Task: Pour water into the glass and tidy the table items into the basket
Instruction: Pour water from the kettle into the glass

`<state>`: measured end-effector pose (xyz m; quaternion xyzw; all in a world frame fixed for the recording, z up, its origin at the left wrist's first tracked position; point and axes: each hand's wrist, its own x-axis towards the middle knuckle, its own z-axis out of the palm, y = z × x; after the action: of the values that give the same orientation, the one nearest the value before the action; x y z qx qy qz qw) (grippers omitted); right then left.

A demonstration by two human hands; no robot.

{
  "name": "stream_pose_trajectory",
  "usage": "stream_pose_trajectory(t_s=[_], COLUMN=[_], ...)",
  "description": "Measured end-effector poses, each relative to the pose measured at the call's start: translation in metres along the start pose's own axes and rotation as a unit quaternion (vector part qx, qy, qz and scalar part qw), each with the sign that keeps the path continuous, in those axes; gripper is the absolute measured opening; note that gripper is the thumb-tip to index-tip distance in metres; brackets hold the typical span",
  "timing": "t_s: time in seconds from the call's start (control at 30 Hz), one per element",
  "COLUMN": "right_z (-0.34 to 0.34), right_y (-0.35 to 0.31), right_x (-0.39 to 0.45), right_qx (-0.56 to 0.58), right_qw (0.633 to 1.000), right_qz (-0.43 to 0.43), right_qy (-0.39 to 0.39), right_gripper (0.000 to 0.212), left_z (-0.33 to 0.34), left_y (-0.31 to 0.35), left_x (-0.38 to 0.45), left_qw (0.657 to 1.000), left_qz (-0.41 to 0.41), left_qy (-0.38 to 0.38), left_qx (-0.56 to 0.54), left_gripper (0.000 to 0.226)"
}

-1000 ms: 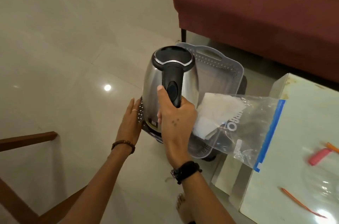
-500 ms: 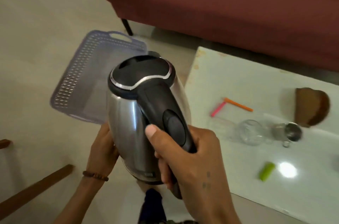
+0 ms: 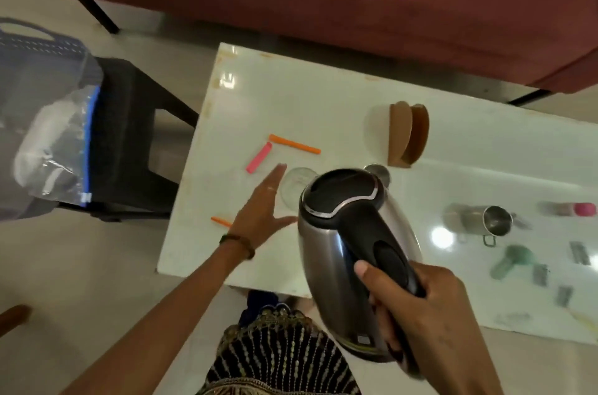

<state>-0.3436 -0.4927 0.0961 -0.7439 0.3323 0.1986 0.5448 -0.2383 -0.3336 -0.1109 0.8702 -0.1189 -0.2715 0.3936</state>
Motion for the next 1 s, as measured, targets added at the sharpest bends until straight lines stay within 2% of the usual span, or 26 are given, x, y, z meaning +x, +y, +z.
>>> stream_pose_trajectory(t_s=[0.13, 0.3, 0.43, 0.83, 1.0], right_z=[-0.015, -0.021, -0.02, -0.007, 0.002], right_y=[0.014, 0.023, 0.021, -0.001, -0.01], right_x=[0.018, 0.035, 0.041, 0.056, 0.061], right_qx=[-0.021, -0.065, -0.094, -0.136, -0.155], right_qw=[1.0, 0.997, 0.995, 0.987, 0.982], right_qz=[0.004, 0.012, 0.016, 0.045, 0.068], right_qy=[-0.002, -0.026, -0.041, -0.068, -0.079], right_gripper=[0.033, 0.03, 0.037, 0.037, 0.035], left_z=[0.012, 0.018, 0.017, 0.018, 0.018], left_y=[-0.004, -0.007, -0.006, -0.01, -0.01], left_x=[0.025, 0.031, 0.032, 0.03, 0.031], left_qw=[0.998, 0.997, 0.989, 0.981, 0.983], left_qz=[-0.047, -0.058, -0.083, -0.088, -0.084], left_qy=[-0.03, 0.002, -0.009, -0.006, -0.003], left_qx=[-0.021, -0.058, -0.12, -0.174, -0.161], left_gripper=[0.099, 0.096, 0.092, 0.087, 0.081])
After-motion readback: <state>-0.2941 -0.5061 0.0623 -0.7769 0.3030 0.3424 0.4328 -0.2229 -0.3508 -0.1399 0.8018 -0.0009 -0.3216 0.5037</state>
